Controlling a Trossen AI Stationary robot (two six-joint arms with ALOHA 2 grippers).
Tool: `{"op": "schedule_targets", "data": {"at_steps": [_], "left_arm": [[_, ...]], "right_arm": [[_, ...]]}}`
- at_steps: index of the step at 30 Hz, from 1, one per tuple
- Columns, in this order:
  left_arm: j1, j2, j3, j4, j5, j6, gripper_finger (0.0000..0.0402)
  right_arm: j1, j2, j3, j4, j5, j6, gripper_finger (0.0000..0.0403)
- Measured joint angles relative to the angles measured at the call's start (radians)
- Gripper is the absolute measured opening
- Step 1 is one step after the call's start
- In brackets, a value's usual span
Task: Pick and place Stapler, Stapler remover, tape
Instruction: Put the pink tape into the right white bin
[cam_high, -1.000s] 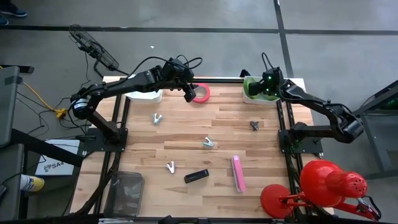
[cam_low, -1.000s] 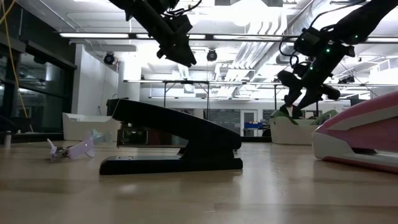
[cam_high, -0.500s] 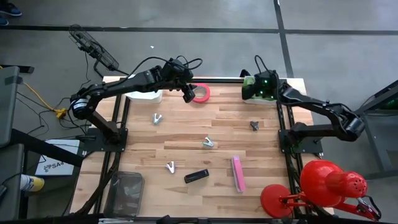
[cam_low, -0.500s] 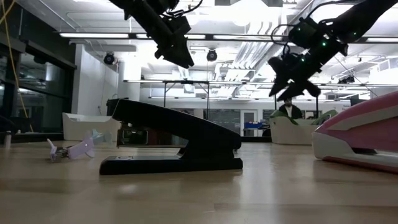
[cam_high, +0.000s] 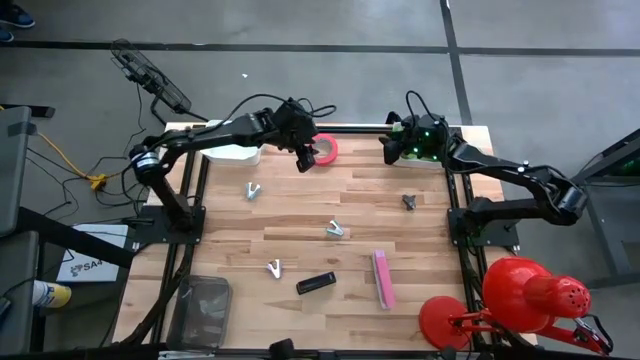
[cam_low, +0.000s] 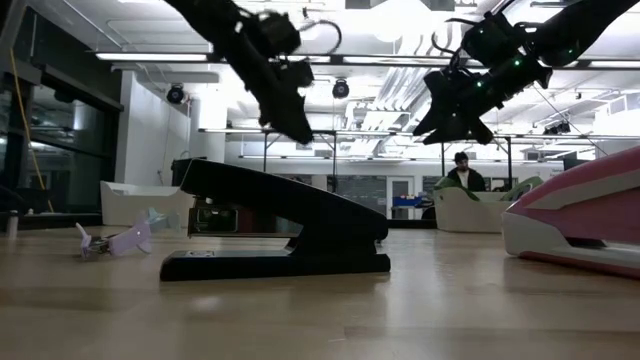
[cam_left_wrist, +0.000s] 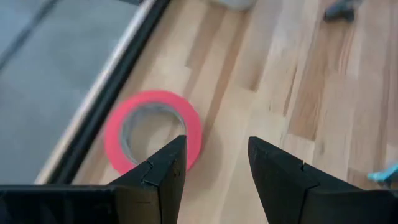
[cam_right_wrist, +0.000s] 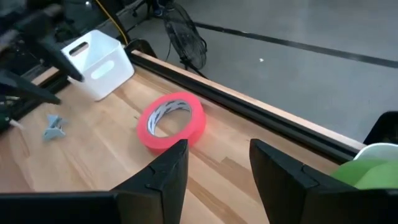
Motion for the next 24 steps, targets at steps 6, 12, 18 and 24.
{"op": "schedule_targets", "data": {"at_steps": [6, 12, 18, 24], "left_arm": [[0.027, 0.093, 0.0, 0.006, 0.072, 0.122, 0.0172], [0.026, 0.166, 0.0, -0.009, -0.009, 0.233, 0.0227], [0.027, 0.206, 0.0, -0.082, -0.087, 0.383, 0.028], [0.026, 0.222, 0.0, -0.077, -0.101, 0.579, 0.0274]], "right_arm": [[0.0, 0.0, 0.0, 0.0, -0.034, -0.061, 0.0168], [0.0, 0.0, 0.0, 0.0, -0.035, -0.061, 0.0169], [0.0, 0.0, 0.0, 0.0, -0.036, -0.057, 0.0173], [-0.001, 0.0, 0.0, 0.0, -0.036, -0.057, 0.0172]]}}
